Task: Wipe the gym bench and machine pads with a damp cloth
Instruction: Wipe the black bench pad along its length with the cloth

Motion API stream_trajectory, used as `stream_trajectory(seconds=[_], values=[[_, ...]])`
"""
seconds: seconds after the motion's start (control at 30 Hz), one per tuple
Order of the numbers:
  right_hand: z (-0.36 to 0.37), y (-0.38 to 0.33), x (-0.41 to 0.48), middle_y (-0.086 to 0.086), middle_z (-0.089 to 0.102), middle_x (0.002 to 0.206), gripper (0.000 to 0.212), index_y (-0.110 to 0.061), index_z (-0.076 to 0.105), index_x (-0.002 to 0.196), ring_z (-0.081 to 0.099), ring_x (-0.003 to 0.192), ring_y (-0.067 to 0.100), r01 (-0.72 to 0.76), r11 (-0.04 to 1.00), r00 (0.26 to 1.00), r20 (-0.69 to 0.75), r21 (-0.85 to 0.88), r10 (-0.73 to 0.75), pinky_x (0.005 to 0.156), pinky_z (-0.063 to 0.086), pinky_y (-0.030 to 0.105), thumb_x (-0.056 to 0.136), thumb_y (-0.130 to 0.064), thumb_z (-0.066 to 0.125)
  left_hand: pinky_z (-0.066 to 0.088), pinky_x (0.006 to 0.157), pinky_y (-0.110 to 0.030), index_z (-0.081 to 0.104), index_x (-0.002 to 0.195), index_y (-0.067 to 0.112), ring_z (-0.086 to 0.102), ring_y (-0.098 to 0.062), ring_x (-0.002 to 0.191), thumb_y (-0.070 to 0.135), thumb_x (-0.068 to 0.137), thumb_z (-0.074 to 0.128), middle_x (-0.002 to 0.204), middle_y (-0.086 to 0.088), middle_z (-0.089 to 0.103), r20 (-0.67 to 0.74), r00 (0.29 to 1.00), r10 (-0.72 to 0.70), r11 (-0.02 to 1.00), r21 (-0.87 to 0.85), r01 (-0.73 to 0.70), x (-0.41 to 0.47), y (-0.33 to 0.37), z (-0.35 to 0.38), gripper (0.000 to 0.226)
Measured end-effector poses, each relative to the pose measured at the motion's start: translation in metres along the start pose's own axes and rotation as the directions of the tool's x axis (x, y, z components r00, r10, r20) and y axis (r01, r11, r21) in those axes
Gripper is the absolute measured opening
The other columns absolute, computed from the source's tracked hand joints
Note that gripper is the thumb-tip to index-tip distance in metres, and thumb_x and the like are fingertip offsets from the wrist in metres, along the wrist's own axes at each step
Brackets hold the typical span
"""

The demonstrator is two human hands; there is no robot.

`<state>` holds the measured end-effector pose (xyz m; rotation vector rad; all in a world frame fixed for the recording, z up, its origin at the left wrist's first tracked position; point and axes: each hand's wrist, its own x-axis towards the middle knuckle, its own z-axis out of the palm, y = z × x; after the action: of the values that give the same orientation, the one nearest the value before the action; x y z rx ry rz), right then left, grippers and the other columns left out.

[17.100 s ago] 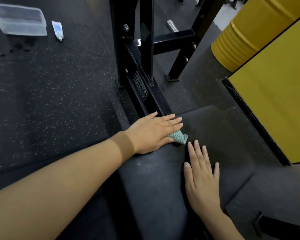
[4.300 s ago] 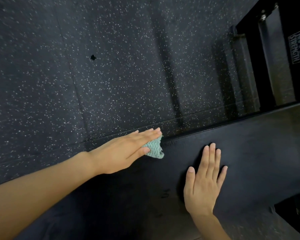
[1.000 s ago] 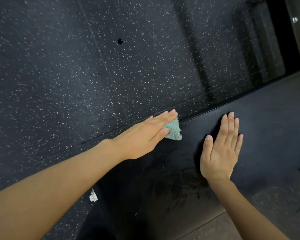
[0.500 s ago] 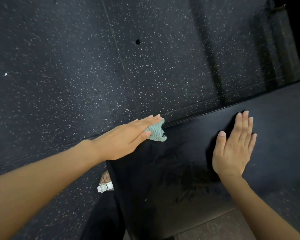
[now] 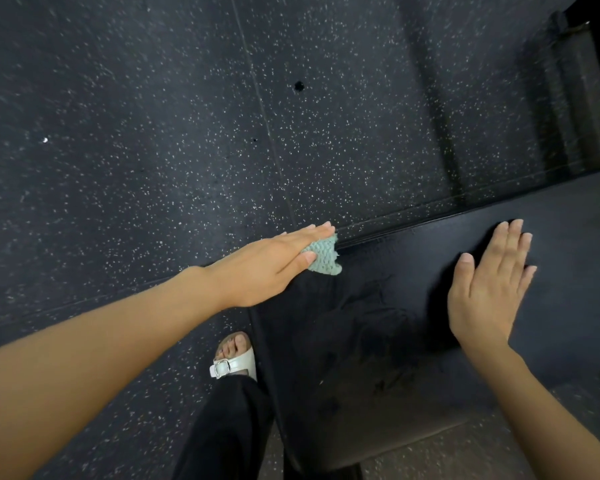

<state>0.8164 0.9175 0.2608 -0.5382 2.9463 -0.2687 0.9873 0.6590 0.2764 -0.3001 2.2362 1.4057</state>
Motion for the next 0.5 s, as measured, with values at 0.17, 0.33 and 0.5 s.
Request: stream_trajectory(seconds=[0.17, 0.33, 0.5], values=[[0.013, -0.041, -0.029, 0.014, 0.004, 0.165, 0.071, -0.001, 0.01, 0.156, 0.001, 0.152, 0.028, 0.045, 0.998, 0.999, -0.006, -0.04, -0.046, 0.12, 0.002, 0.052, 0.096, -0.038, 0.02, 0.001, 0.107, 0.002, 0.014, 0.157, 0.031, 0.007, 0.018, 0.135, 0.031, 0.108, 0.026, 0.159, 0.024, 0.012, -0.039, 0.999, 0.027, 0.999, -0.017, -0.028, 0.016, 0.005, 0.006, 0.05], [0.013, -0.066, -0.06, 0.015, 0.006, 0.164, 0.067, -0.001, 0.012, 0.155, 0.002, 0.152, 0.029, 0.284, 0.957, 0.956, 0.09, -0.054, -0.279, 0.122, 0.002, 0.049, 0.099, -0.035, 0.025, 0.003, 0.115, -0.008, 0.015, 0.157, 0.032, 0.008, 0.014, 0.141, 0.031, 0.108, 0.026, 0.161, 0.022, 0.014, -0.066, 0.997, 0.034, 0.999, -0.011, -0.035, 0.014, 0.002, 0.009, 0.05], [0.022, -0.091, -0.094, 0.011, 0.013, 0.164, 0.063, -0.004, 0.019, 0.155, 0.006, 0.153, 0.023, 0.524, 0.85, 0.844, 0.16, -0.048, -0.511, 0.122, 0.008, 0.05, 0.099, -0.031, 0.03, 0.0, 0.119, -0.013, 0.019, 0.155, 0.031, 0.005, 0.009, 0.147, 0.031, 0.107, 0.025, 0.16, 0.023, 0.011, -0.169, 0.985, 0.02, 0.999, -0.022, -0.024, -0.005, -0.008, 0.016, 0.048]])
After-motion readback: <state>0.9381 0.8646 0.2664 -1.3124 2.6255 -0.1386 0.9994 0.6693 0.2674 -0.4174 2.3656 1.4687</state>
